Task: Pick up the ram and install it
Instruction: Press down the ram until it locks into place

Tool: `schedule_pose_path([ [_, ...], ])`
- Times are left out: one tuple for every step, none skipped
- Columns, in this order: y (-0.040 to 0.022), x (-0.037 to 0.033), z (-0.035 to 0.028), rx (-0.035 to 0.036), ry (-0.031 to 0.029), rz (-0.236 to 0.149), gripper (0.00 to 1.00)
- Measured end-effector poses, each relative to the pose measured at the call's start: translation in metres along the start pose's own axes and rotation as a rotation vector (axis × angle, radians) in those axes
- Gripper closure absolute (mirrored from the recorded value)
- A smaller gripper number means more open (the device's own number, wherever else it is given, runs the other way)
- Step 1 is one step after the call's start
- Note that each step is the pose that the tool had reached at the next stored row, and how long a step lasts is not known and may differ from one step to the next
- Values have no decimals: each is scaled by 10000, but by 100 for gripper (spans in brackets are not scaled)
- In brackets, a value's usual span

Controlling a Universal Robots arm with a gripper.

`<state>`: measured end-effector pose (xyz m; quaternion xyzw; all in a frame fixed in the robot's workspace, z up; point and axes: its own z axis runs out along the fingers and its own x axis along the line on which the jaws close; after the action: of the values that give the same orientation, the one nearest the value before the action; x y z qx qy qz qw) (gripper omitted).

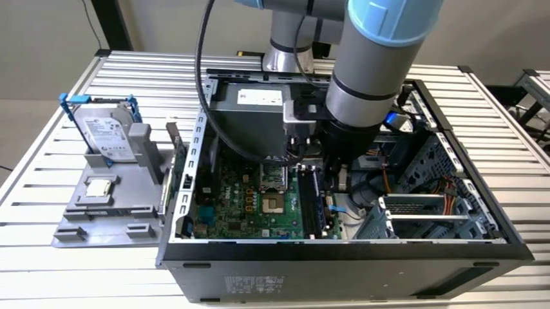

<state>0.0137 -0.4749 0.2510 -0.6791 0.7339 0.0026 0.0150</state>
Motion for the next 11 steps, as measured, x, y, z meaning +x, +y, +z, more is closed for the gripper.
schedule_pose_path([
  [-1, -1, -45, 0, 1, 0, 100],
  [-1, -2, -91, 0, 1, 0, 100],
  [-2, -4, -137, 0, 1, 0, 100],
  [-3, -5, -182, -1, 2, 0, 100],
  [-4, -6, -228, 0, 0, 0, 100],
  [-5, -7, -273, 0, 2, 0, 100],
  [-5, -8, -295, -1, 3, -1, 100],
  [-5, -8, -296, 0, 0, -1, 100],
  [-5, -8, -297, 1, -2, -2, 100],
  [-5, -8, -299, 1, -1, -2, 100],
  [-4, -8, -302, 0, 2, -1, 100],
])
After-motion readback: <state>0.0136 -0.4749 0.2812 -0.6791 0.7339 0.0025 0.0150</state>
